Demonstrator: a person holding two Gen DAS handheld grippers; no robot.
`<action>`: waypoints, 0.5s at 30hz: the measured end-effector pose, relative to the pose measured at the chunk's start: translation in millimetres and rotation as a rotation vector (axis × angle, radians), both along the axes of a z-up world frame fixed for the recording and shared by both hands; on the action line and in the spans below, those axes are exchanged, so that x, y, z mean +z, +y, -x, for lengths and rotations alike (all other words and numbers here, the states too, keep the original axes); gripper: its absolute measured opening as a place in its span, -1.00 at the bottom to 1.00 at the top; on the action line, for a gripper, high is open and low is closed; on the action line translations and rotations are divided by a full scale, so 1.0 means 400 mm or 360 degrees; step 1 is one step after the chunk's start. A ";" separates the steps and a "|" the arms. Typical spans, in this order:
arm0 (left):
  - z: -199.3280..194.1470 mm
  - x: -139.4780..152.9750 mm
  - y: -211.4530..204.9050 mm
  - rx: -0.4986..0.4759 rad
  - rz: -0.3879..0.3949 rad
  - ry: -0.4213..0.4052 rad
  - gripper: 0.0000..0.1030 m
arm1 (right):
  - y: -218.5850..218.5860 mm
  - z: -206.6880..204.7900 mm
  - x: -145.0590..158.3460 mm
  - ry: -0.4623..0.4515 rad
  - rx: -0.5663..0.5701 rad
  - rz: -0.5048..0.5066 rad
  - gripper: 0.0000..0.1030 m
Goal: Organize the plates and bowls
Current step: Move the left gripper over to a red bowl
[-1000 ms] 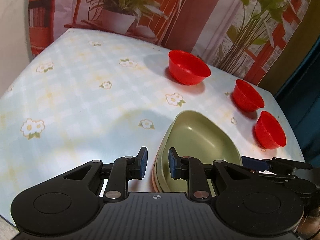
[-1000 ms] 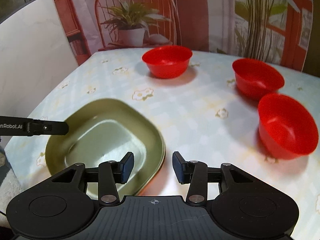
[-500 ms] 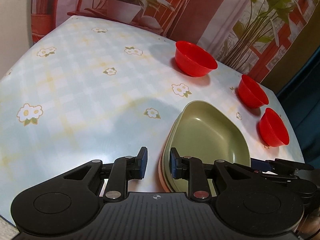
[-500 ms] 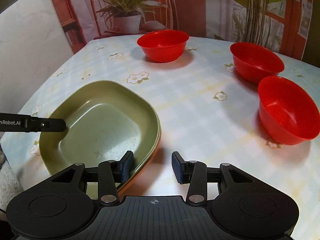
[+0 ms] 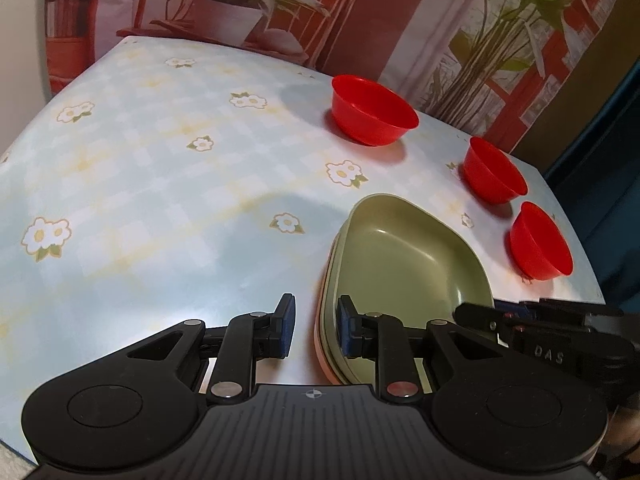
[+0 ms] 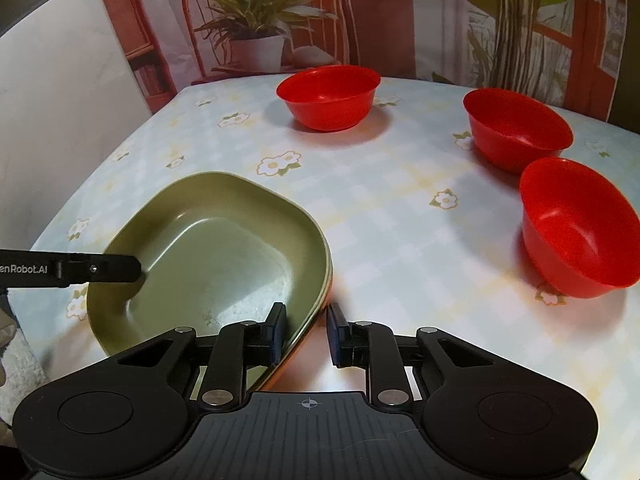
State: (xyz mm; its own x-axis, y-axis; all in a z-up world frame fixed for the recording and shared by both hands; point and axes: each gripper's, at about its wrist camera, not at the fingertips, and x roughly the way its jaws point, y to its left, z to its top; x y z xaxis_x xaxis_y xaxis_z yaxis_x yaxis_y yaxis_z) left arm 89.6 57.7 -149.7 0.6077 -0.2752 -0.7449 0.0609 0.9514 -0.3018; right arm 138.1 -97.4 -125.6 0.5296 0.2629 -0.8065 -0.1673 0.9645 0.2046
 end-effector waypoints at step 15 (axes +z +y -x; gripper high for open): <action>-0.024 0.088 -0.043 -0.0085 -0.0102 -0.0122 -0.51 | -0.043 -0.025 0.051 -0.0093 -0.0050 -0.0086 -0.46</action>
State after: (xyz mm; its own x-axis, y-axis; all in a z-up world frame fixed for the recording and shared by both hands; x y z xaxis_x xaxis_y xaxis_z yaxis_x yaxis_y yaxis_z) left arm 99.4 40.7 -114.3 0.6495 -0.2621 -0.7138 0.1327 0.9634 -0.2330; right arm 148.2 -114.7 -105.4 0.5839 0.2877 -0.7591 -0.1504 0.9572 0.2472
